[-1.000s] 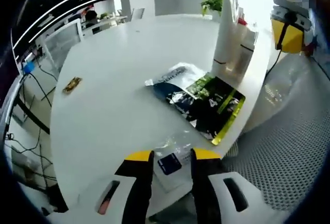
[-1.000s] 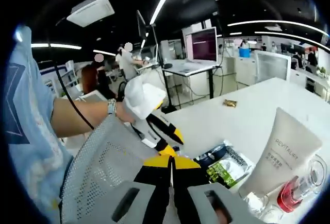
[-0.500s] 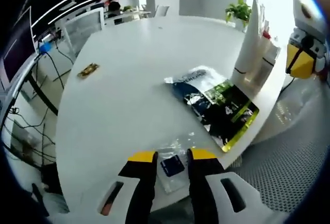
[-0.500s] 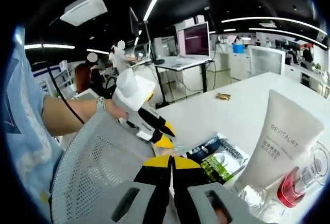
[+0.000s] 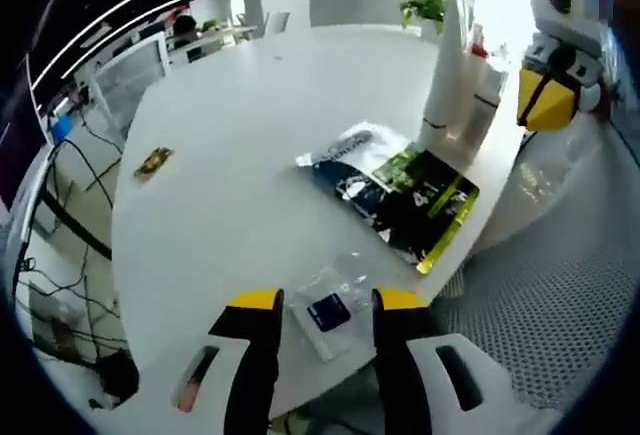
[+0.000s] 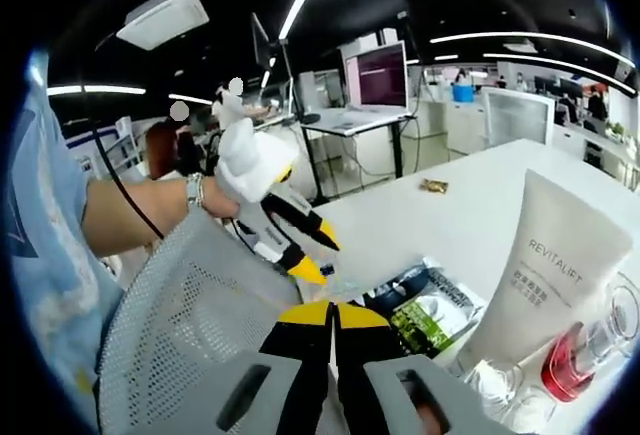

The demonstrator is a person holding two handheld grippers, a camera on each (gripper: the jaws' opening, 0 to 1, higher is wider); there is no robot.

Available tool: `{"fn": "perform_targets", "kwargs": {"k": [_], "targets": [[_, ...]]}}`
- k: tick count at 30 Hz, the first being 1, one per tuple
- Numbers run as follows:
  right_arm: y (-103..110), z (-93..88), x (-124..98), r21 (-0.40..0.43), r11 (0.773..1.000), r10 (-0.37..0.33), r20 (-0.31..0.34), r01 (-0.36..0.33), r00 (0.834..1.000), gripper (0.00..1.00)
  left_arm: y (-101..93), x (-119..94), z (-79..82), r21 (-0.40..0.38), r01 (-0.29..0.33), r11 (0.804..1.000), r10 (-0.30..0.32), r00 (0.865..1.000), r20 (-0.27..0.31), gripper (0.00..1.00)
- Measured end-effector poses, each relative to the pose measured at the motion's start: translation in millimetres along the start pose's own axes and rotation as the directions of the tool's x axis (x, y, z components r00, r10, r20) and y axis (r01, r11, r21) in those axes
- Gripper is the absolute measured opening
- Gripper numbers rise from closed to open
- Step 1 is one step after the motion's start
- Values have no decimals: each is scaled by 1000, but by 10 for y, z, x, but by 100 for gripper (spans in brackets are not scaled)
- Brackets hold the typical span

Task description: Arrange the skincare products in the storage area until every visible bottle or jar stands upright without overlapping.

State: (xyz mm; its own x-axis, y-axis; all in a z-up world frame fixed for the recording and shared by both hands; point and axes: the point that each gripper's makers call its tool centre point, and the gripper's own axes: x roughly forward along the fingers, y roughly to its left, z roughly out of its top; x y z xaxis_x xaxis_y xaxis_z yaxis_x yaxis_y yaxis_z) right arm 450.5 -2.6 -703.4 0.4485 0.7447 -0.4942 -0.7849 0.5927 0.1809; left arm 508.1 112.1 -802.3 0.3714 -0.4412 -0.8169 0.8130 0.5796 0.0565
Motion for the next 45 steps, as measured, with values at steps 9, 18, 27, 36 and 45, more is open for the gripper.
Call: {"fn": "perform_targets", "kwargs": {"k": [9, 18, 27, 36, 45], "targets": [[2, -12, 6, 8, 1000, 1, -5, -1, 1000, 0, -23, -43, -61, -56, 32, 998, -31, 999, 20, 39], [-9, -24, 7, 15, 1000, -4, -10, 5, 1000, 0, -71, 16, -51, -27, 37, 999, -37, 999, 5, 36], [-34, -28, 5, 19, 1000, -13, -12, 14, 1000, 0, -84, 38, -13, -59, 41, 997, -39, 999, 30, 37], [-24, -44, 11, 17, 1000, -10, -20, 10, 1000, 0, -51, 52, 8, -101, 22, 995, -19, 999, 30, 37], [-45, -55, 12, 25, 1000, -19, -24, 19, 1000, 0, -84, 47, 24, -151, 32, 988, -31, 999, 15, 35]]}}
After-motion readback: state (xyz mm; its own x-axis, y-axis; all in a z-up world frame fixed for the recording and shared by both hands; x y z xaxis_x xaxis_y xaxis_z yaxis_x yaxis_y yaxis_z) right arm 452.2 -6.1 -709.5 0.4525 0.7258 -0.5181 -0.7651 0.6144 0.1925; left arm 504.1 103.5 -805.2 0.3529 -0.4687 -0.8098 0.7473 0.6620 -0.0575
